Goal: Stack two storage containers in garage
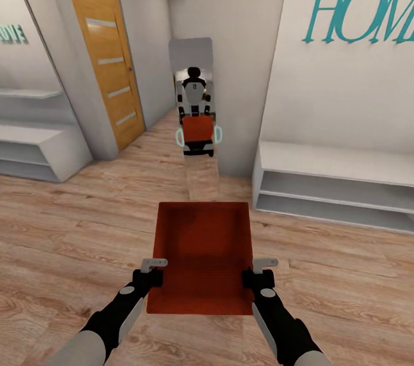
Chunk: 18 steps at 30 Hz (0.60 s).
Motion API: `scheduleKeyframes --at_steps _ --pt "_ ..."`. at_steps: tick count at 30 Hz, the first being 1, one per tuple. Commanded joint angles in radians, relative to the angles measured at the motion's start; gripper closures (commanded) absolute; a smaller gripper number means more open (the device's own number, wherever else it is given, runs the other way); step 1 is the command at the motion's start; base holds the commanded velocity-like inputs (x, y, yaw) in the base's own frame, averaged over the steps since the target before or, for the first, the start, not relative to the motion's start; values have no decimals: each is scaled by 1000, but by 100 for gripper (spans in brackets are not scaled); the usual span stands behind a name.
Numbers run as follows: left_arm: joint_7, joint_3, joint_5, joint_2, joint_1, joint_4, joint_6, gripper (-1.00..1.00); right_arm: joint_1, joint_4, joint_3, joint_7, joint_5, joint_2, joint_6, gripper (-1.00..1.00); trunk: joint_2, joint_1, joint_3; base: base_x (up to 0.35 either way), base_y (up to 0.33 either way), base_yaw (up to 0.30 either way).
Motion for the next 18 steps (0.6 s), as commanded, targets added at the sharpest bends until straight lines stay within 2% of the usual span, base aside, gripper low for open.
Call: scheduleKeyframes --at_steps 1,7,18 --pt "-8 -27 16 -5 0 4 0 100 -1 -5 32 2 14 23 3 100 -1 1 -1 335 20 0" --pt "-8 -27 15 -5 0 4 0 100 -1 -5 32 1 14 23 2 100 -1 1 -1 336 6 67" --pt "-8 -27 14 -5 0 4 0 100 -1 -5 32 1 14 23 3 100 -1 1 -1 337 1 255"
